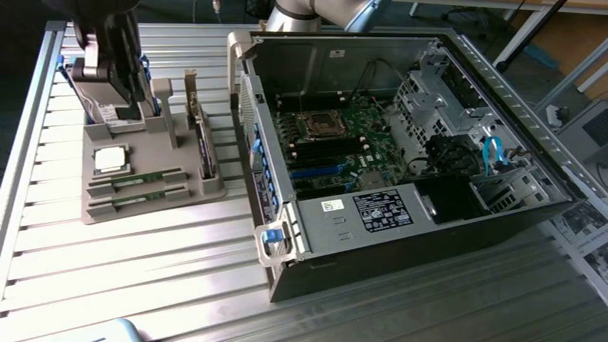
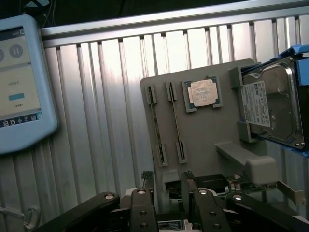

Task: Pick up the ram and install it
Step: 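Pick up the ram and move it above insertion slot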

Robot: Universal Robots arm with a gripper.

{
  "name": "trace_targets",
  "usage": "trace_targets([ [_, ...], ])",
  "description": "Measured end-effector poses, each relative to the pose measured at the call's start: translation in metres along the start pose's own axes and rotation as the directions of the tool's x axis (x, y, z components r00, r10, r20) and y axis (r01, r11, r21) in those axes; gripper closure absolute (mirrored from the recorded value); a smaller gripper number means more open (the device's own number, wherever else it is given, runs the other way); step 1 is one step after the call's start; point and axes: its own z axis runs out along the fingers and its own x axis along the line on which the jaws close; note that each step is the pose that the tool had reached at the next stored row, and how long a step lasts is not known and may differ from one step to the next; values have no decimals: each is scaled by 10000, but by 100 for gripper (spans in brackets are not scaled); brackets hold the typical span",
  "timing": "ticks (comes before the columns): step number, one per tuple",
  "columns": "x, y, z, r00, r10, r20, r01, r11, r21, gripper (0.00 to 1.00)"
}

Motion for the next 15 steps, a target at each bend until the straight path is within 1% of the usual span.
trace_targets([
  [15, -3, 1, 61, 10000, 0, 1, 0, 10000, 0, 64],
])
